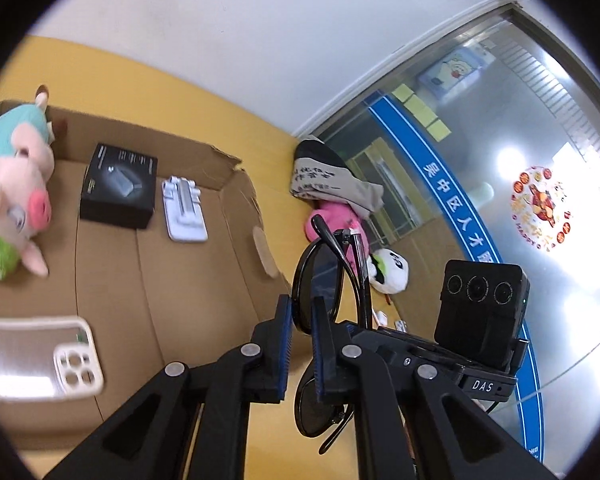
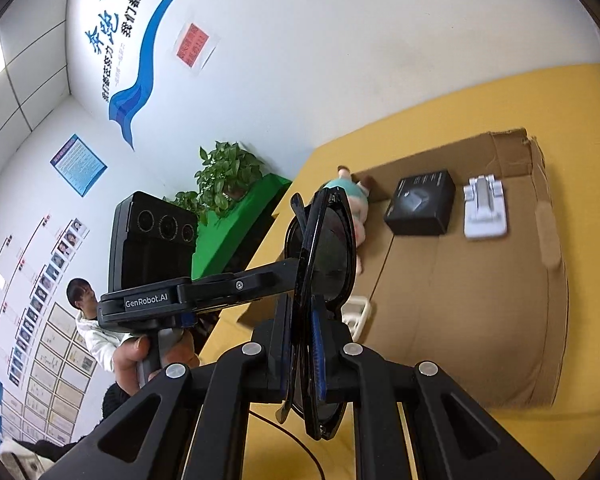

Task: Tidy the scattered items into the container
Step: 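Carry the sunglasses with both grippers over the box, then open both grippers to drop the sunglasses into the box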

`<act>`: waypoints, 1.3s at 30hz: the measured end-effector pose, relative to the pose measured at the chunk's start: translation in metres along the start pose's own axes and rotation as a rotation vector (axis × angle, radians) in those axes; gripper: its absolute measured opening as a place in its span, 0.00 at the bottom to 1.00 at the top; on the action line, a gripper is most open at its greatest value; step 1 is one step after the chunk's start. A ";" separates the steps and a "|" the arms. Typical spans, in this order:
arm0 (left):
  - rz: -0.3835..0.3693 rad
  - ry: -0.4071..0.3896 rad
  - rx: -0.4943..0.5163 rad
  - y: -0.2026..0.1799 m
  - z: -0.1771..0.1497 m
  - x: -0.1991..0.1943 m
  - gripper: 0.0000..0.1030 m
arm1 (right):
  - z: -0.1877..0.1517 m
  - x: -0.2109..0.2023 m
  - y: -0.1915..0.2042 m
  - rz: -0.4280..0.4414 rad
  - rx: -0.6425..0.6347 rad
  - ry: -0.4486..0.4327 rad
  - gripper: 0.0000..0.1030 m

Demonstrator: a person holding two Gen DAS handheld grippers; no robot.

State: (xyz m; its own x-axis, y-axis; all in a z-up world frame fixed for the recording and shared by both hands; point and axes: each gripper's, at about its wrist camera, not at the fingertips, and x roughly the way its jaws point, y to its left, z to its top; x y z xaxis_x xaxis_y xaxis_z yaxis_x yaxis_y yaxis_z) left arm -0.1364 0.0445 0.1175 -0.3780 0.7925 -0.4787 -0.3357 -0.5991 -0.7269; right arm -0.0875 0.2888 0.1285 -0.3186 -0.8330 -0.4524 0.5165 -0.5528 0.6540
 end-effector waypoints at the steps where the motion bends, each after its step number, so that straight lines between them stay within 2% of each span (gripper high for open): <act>1: 0.002 0.006 -0.006 0.004 0.006 0.005 0.08 | 0.006 0.003 -0.005 -0.002 0.004 0.002 0.10; 9: 0.052 0.070 -0.060 0.045 0.043 0.060 0.07 | 0.041 0.037 -0.068 -0.028 0.091 0.043 0.10; 14: 0.091 0.141 -0.133 0.083 0.043 0.103 0.06 | 0.037 0.064 -0.114 -0.053 0.167 0.097 0.10; 18: 0.130 0.208 -0.205 0.110 0.034 0.132 0.06 | 0.029 0.083 -0.144 -0.114 0.212 0.160 0.10; 25: 0.169 0.290 -0.316 0.137 0.019 0.162 0.08 | 0.026 0.101 -0.160 -0.253 0.204 0.284 0.10; 29: 0.245 0.292 -0.285 0.132 0.015 0.162 0.08 | 0.023 0.111 -0.160 -0.305 0.181 0.335 0.15; 31: 0.262 0.270 -0.259 0.122 0.013 0.152 0.09 | 0.023 0.107 -0.158 -0.341 0.170 0.329 0.35; 32: 0.271 0.247 -0.228 0.114 0.013 0.143 0.15 | 0.023 0.101 -0.155 -0.358 0.170 0.316 0.62; 33: 0.284 0.216 -0.187 0.104 0.011 0.132 0.19 | 0.023 0.094 -0.150 -0.359 0.170 0.292 0.71; 34: 0.306 0.179 -0.136 0.091 0.009 0.118 0.29 | 0.024 0.087 -0.142 -0.361 0.160 0.269 0.71; 35: 0.338 0.129 -0.071 0.076 0.005 0.099 0.42 | 0.024 0.080 -0.132 -0.383 0.135 0.246 0.76; 36: 0.371 0.075 -0.009 0.062 -0.001 0.078 0.49 | 0.024 0.071 -0.114 -0.443 0.072 0.209 0.87; 37: 0.407 0.023 0.043 0.049 -0.008 0.058 0.61 | 0.023 0.064 -0.101 -0.488 0.020 0.179 0.93; 38: 0.455 -0.032 0.096 0.035 -0.018 0.036 0.67 | 0.021 0.055 -0.084 -0.536 -0.044 0.137 1.00; 39: 0.514 -0.092 0.154 0.022 -0.030 0.011 0.68 | 0.014 0.046 -0.062 -0.579 -0.121 0.082 1.00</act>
State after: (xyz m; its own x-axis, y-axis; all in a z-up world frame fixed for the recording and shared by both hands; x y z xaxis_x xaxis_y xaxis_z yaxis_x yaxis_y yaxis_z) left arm -0.1218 0.0437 0.0816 -0.5980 0.3839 -0.7035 -0.2079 -0.9221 -0.3264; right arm -0.1451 0.2839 0.0759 -0.5158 -0.3892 -0.7632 0.3655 -0.9057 0.2148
